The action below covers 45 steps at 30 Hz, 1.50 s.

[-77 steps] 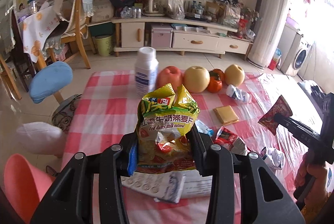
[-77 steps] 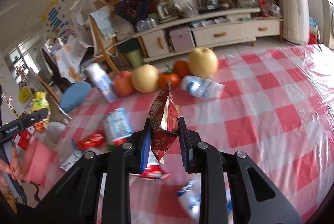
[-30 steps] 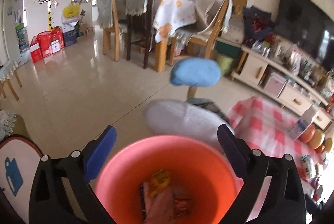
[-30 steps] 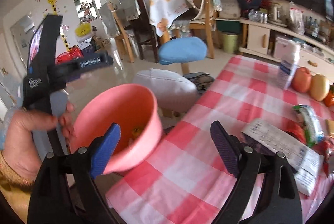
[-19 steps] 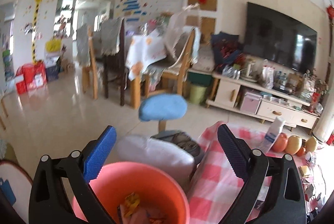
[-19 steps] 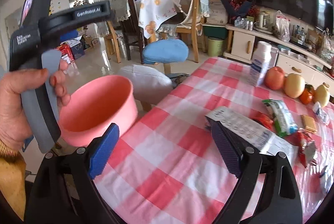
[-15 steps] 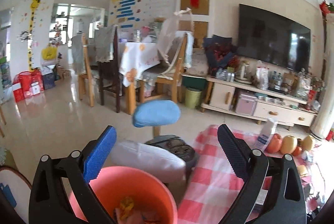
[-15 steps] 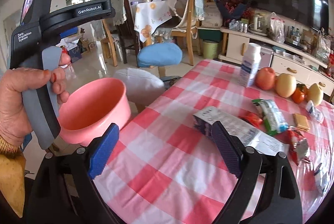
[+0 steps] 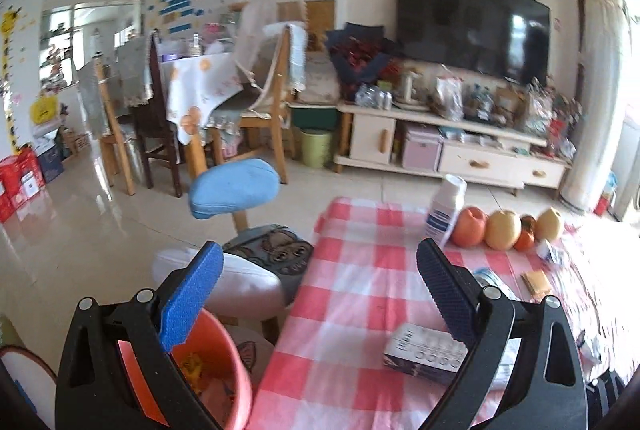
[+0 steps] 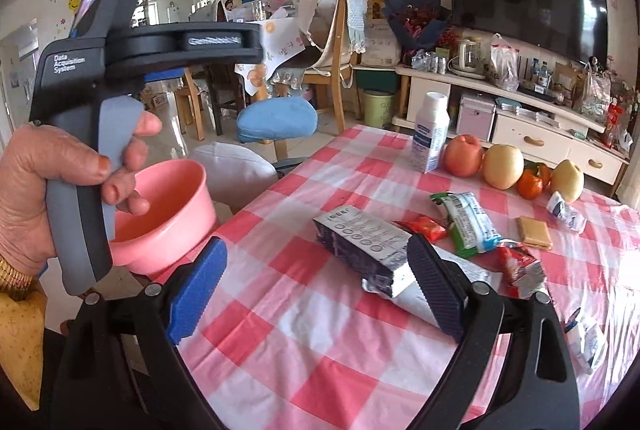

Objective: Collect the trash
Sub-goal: 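Move both tools back to the table toward the green-and-blue packet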

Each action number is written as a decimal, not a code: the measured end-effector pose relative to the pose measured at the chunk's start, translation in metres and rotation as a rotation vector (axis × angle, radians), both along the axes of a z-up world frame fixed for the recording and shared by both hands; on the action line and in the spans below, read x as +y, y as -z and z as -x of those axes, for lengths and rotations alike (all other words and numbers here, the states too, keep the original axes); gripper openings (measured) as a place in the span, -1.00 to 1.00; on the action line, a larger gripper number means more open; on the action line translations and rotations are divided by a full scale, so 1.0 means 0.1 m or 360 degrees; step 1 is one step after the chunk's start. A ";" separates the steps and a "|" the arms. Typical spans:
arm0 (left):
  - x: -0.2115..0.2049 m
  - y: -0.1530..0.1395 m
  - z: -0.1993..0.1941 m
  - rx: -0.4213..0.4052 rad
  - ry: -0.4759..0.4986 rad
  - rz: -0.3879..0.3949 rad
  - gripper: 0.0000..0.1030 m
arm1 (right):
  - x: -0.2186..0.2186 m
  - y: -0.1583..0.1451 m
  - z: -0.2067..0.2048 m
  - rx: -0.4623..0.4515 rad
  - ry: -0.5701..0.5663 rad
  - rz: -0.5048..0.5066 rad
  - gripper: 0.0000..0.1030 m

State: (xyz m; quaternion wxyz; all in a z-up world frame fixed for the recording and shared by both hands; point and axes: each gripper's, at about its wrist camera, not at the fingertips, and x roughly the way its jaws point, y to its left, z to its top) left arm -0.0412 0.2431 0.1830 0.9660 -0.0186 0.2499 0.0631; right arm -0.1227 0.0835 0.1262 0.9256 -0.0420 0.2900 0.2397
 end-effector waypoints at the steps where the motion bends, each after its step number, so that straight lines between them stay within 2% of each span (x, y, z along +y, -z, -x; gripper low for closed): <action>1: -0.06 0.01 -0.01 0.0011 0.0014 -0.0018 0.87 | -0.02 -0.01 0.01 -0.0009 0.0006 0.0008 0.84; 6: -0.30 0.03 -0.06 0.0044 0.0067 -0.0094 0.87 | -0.12 -0.01 0.04 -0.0035 0.0008 0.0017 0.84; 11: -0.44 0.06 -0.13 0.0103 0.0075 -0.0096 0.87 | -0.25 -0.03 0.04 -0.0046 0.0028 0.0003 0.85; 17: -0.57 0.09 -0.22 0.0156 0.0088 -0.0044 0.87 | -0.44 -0.03 0.01 -0.0050 0.0068 -0.0008 0.85; 28: -1.02 0.16 -0.31 0.0208 0.0164 -0.0207 0.87 | -0.86 -0.04 -0.06 -0.0045 0.0153 -0.0050 0.86; 45: -1.49 0.40 -0.51 0.0387 0.0331 -0.0253 0.87 | -2.02 0.06 -0.41 0.0070 0.0498 -0.0170 0.86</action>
